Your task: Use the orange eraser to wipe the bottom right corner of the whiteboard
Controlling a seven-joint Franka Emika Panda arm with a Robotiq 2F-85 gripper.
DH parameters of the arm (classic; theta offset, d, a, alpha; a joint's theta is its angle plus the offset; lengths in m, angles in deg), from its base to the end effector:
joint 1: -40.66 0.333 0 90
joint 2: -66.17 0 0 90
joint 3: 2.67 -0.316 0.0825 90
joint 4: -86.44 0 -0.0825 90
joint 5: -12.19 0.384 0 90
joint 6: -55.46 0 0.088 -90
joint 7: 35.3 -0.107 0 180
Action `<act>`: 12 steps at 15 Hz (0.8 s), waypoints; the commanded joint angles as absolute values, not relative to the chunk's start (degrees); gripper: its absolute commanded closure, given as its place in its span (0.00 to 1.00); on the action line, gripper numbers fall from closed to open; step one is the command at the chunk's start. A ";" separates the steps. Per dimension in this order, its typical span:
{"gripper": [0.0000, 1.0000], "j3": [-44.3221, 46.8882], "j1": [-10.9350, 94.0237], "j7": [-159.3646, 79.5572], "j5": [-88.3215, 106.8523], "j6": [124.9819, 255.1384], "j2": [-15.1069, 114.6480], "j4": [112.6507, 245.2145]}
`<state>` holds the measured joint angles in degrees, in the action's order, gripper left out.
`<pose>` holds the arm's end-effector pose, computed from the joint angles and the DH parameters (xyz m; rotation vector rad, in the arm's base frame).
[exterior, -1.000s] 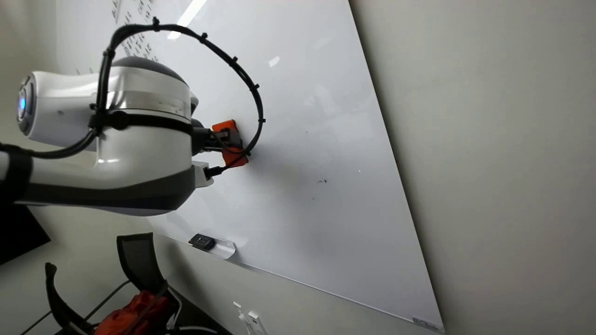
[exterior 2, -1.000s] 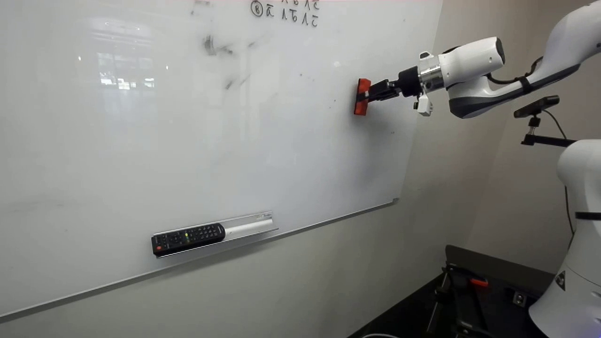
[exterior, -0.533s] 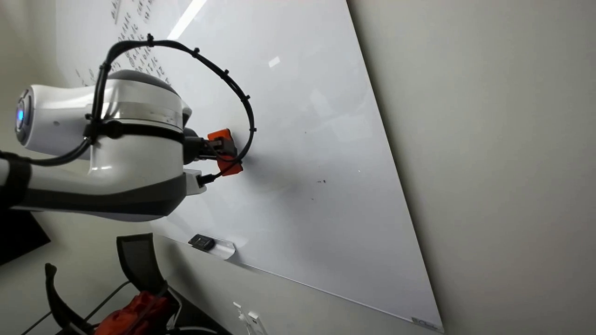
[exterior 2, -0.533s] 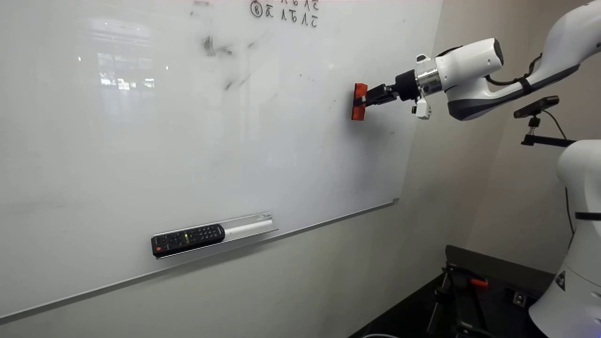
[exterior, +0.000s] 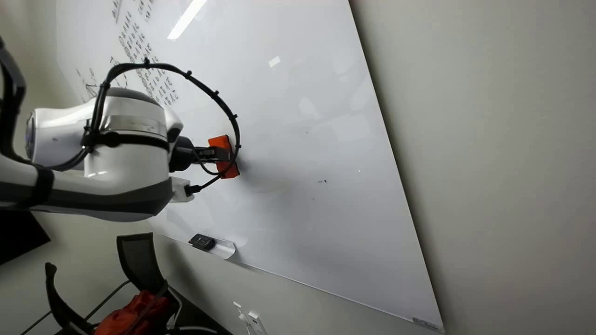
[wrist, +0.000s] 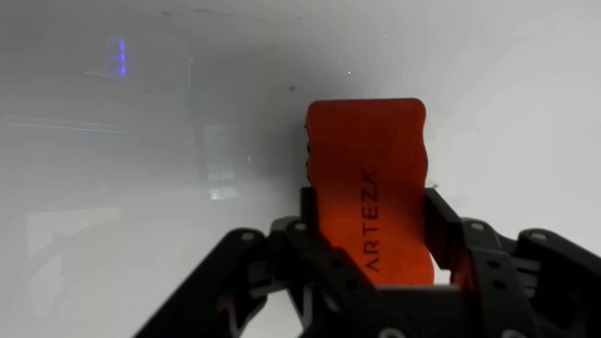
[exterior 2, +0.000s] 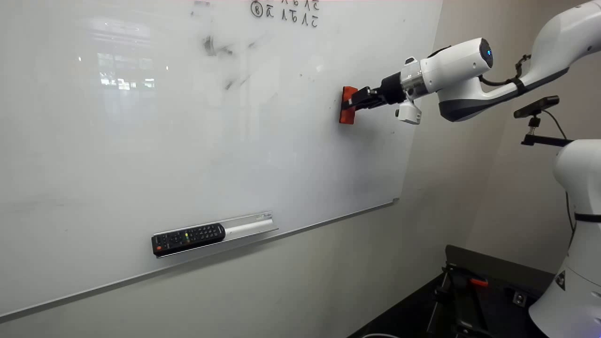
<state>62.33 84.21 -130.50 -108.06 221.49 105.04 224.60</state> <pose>0.4222 -0.1454 0.4626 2.5628 -0.4546 1.6558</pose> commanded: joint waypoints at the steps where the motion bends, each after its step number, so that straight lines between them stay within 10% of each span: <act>1: 0.70 58.54 91.41 -139.37 -109.59 208.78 101.82 227.86; 10: 0.70 58.85 103.46 -146.33 -105.59 202.74 91.59 229.26; 11: 0.45 59.36 104.46 -146.93 -105.51 202.75 90.39 229.13; 12: 0.45 59.27 104.47 -146.96 -105.51 202.75 90.08 229.16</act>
